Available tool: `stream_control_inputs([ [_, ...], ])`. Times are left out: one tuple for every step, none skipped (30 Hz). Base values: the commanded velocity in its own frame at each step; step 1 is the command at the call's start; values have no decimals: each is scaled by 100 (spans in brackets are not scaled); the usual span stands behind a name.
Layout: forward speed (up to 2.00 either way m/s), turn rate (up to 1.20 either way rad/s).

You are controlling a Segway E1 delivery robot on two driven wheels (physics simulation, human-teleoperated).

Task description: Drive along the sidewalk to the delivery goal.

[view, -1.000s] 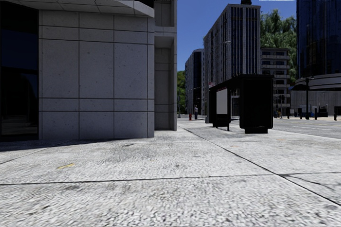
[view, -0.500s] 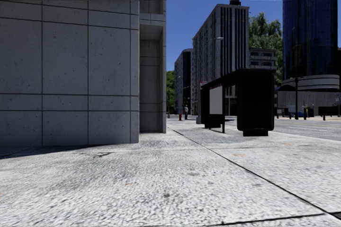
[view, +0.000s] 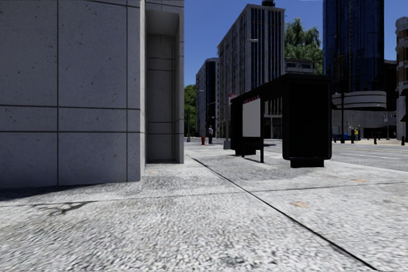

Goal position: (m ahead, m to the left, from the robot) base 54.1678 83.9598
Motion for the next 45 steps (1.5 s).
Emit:
stream_control_inputs([
  [200, -25],
  [200, -25],
  [200, -25],
  [200, -25],
  [200, -25],
  [200, -25],
  [200, -25],
  [200, -25],
  [200, -25],
  [200, -25],
  [200, -25],
  [200, -25],
  [200, -25],
  [200, -25],
  [200, -25],
  [200, -25],
  [200, -25],
  [200, -25],
  [200, 0],
  [200, 0],
  [200, 0],
  [200, 0],
  [200, 0],
  [200, 0],
  [200, 0],
  [200, 0],
  [200, 0],
  [200, 0],
  [200, 0],
  [200, 0],
  [200, 0],
  [200, 0],
  [200, 0],
  [200, 0],
  [200, 0],
  [200, 0],
  [200, 0],
  [200, 0],
  [200, 0],
  [200, 0],
  [200, 0],
  [200, 0],
  [200, 0],
  [200, 0],
  [200, 0],
])
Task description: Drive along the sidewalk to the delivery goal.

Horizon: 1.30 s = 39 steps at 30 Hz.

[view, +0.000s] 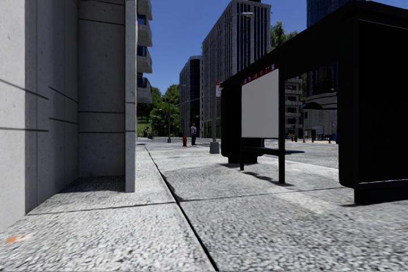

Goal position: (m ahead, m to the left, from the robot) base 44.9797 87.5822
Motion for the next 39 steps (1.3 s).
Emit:
stream_control_inputs([
  [200, 0],
  [200, 0],
  [200, 0],
  [200, 0],
  [200, 0],
  [200, 0],
  [200, 0],
  [200, 0],
  [200, 0],
  [200, 0],
  [200, 3],
  [200, 5],
  [200, 6],
  [200, 8],
  [200, 8],
  [200, 12],
  [200, 21],
  [200, 26],
  [200, 27],
  [200, 28],
  [200, 28],
  [200, 28],
  [200, 28],
  [200, 28],
  [200, 28],
  [200, 28],
  [200, 28],
  [200, 28],
  [200, 28],
  [200, 28],
  [200, 28],
  [200, 28],
  [200, 28],
  [200, 28],
  [200, 28],
  [200, 28],
  [200, 28],
  [200, 28],
  [200, 28],
])
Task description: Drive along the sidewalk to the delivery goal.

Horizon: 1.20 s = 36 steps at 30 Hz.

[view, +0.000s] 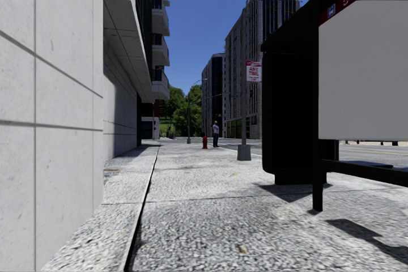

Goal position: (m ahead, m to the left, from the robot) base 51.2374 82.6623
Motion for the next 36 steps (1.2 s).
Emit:
stream_control_inputs([
  [200, 28],
  [200, 28],
  [200, 28],
  [200, 28],
  [200, 28],
  [200, 28],
  [200, 28],
  [200, 28],
  [200, 28],
  [200, 28],
  [200, 28],
  [200, 28],
  [200, 28],
  [200, 28],
  [200, 28],
  [200, 28],
  [200, 28],
  [200, 28],
  [200, 28],
  [200, 28],
  [200, 28],
  [200, 28],
  [200, 28],
  [200, 27],
  [200, 25],
  [200, 25],
  [200, 25],
  [200, 25],
  [200, 25],
  [200, 25],
  [200, 25],
  [200, 25],
  [200, 25],
  [200, 25],
  [200, 25],
  [200, 25],
])
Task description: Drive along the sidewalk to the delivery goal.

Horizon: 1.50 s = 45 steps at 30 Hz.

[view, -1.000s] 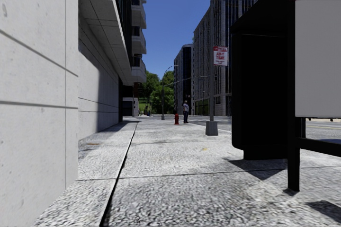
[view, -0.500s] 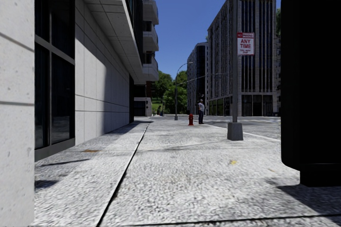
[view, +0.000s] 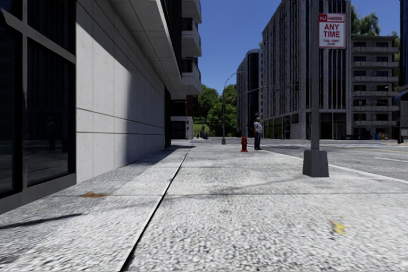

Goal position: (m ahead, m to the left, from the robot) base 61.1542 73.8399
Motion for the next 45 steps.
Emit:
stream_control_inputs([
  [200, 25],
  [200, 25],
  [200, 25],
  [200, 25],
  [200, 22],
  [200, 11],
  [200, 0],
  [200, 0],
  [200, 0],
  [200, 0],
  [200, 0],
  [200, 0],
  [200, 0],
  [200, 0],
  [200, 0],
  [200, 0],
  [200, 0],
  [200, 0],
  [200, 0],
  [200, 0],
  [200, 0],
  [200, 0],
  [200, 0],
  [200, 0],
  [200, 0],
  [200, 0],
  [200, 0],
  [200, 0],
  [200, 0],
  [200, 0],
  [200, 0],
  [200, 0],
  [200, 0],
  [200, 0],
  [200, 0],
  [200, 0],
  [200, 0],
  [200, 0],
  [200, 0],
  [200, 0],
  [200, 0],
  [200, 0],
  [200, 0],
  [200, 0],
  [200, 0],
])
